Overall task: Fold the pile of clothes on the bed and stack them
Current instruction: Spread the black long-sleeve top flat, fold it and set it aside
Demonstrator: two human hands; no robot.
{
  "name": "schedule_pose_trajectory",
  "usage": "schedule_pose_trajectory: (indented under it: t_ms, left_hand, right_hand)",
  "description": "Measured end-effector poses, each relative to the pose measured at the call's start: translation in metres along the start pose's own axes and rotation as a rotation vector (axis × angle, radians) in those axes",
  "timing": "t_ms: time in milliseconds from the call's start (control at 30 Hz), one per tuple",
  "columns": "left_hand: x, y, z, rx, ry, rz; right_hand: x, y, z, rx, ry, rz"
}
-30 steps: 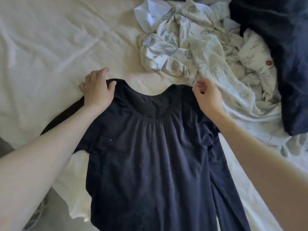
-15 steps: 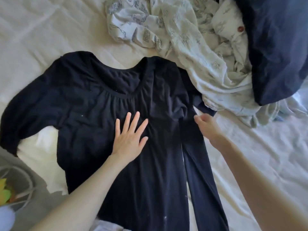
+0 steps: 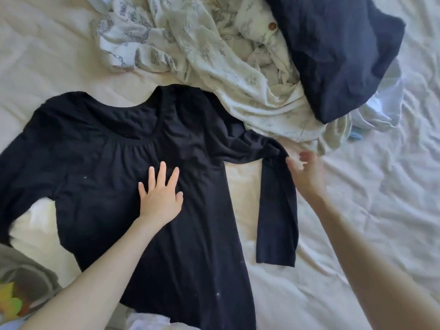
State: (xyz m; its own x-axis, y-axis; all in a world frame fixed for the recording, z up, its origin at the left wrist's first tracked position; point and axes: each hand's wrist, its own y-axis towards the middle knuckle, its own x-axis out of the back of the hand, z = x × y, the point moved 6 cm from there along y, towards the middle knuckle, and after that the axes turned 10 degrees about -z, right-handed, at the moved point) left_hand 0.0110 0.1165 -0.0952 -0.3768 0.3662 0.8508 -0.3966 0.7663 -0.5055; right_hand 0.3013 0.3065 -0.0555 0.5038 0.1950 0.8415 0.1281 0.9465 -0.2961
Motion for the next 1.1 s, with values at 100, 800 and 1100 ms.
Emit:
schedule_pose_trajectory:
  t_ms: [100, 800, 1100]
  left_hand:
    - [-0.002, -0.003, -0.001, -0.002, 0.034, 0.007]
    - [0.012, -0.024, -0.023, -0.032, 0.0, 0.004]
    - [0.036, -0.008, -0.077, -0.39, 0.125, -0.128]
  right_hand:
    - [-0.018, -0.043, -0.061, -0.144, -0.106, 0.155]
    - [0.052, -0.043, -0.08, 0.069, -0.376, 0.121]
    - [-0.013, 0.044, 0.021, 0.258, -0.19, 0.15]
